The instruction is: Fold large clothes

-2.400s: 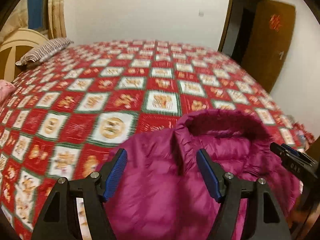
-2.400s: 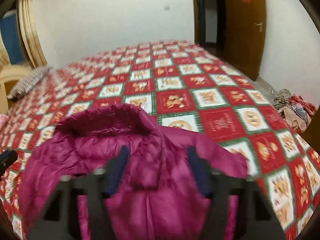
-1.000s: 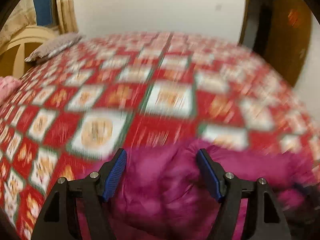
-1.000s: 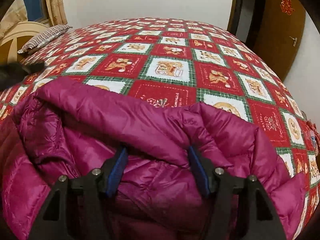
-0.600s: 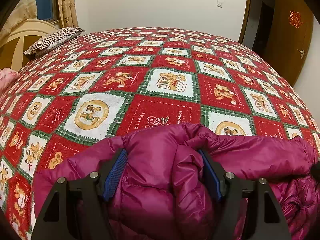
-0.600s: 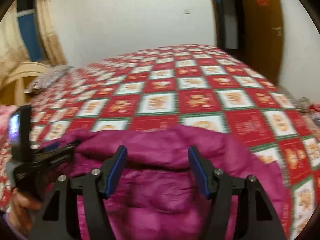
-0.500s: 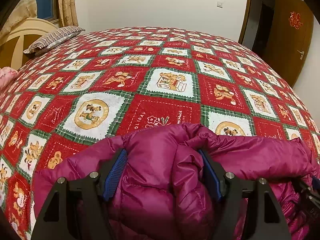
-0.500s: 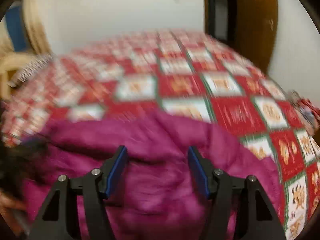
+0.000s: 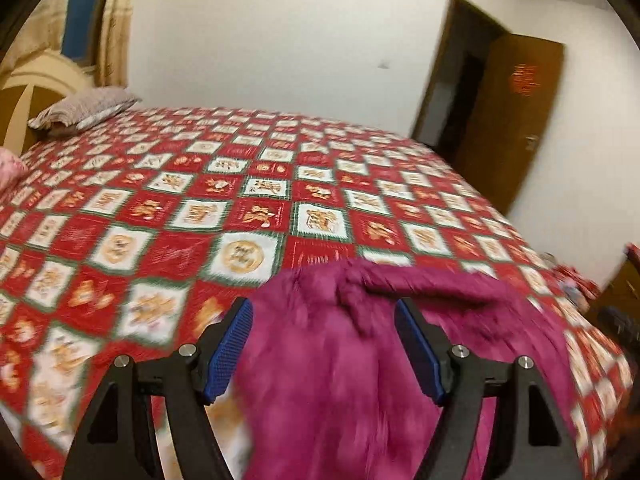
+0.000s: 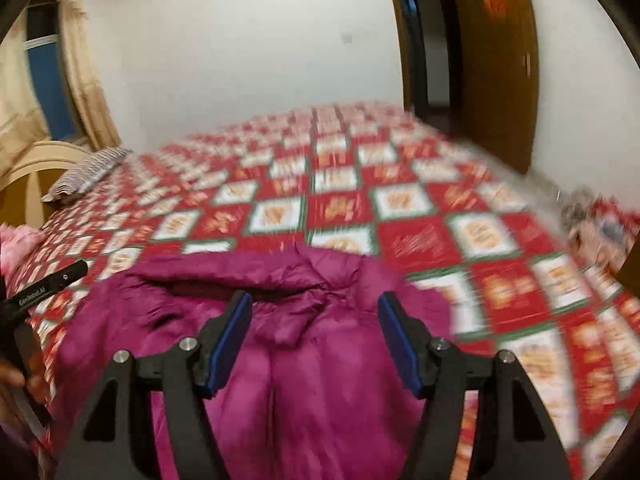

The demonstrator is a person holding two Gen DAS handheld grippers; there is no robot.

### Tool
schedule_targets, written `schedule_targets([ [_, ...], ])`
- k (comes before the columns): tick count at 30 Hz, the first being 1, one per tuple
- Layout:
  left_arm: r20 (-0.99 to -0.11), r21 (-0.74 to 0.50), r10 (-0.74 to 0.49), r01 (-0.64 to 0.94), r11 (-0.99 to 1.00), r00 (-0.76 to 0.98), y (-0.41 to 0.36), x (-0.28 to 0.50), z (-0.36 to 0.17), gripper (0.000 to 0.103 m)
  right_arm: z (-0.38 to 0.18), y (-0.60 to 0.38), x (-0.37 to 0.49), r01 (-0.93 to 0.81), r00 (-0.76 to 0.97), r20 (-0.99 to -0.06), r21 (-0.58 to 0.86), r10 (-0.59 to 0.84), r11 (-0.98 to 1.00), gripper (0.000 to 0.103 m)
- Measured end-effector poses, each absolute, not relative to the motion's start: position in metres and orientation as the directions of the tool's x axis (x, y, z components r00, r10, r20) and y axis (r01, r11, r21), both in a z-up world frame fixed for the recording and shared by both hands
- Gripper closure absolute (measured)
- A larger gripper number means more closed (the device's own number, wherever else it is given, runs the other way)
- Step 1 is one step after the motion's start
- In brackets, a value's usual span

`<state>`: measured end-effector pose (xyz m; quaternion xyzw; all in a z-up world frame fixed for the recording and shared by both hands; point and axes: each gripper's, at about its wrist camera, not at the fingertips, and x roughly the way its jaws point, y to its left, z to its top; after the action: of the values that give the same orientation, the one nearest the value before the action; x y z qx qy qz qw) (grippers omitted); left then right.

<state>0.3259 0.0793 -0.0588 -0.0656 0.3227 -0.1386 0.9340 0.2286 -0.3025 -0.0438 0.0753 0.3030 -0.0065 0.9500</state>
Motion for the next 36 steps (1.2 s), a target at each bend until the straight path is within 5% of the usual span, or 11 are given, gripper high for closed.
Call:
schedule_targets([
  [6, -0.612, -0.216, -0.377, 0.312, 0.925, 0.695, 0.149, 0.206, -0.047, 0.029, -0.002, -0.329, 0.083, 0.050, 0.845, -0.533, 0.134, 0.029, 0.990, 0.011],
  [16, -0.678, -0.297, -0.417, 0.293, 0.909, 0.605, 0.183, 0.068, -0.110, 0.025, -0.085, -0.346, -0.045, 0.134, 0.675, -0.734, 0.227, 0.079, 0.965, 0.010],
  [27, -0.761, -0.270, -0.368, 0.255, 0.928, 0.534, 0.154, 0.034, -0.166, 0.024, -0.167, -0.307, -0.035, 0.041, 0.511, -0.843, 0.222, 0.170, 0.974, 0.011],
  [32, -0.720, -0.401, -0.512, 0.321, 0.858, 0.469, 0.155, 0.028, -0.167, 0.024, -0.176, -0.290, -0.040, -0.026, 0.489, -0.854, 0.191, 0.179, 0.981, 0.022],
  [34, -0.712, -0.420, -0.519, 0.305, 0.855, 0.474, 0.158, 0.027, -0.169, 0.025, -0.173, -0.290, -0.042, -0.041, 0.491, -0.851, 0.194, 0.189, 0.980, 0.048],
  [36, -0.710, -0.416, -0.514, 0.302, 0.858, 0.481, 0.156, 0.024, -0.169, 0.050, -0.173, -0.295, -0.044, -0.042, 0.496, -0.842, 0.218, 0.210, 0.975, 0.061],
])
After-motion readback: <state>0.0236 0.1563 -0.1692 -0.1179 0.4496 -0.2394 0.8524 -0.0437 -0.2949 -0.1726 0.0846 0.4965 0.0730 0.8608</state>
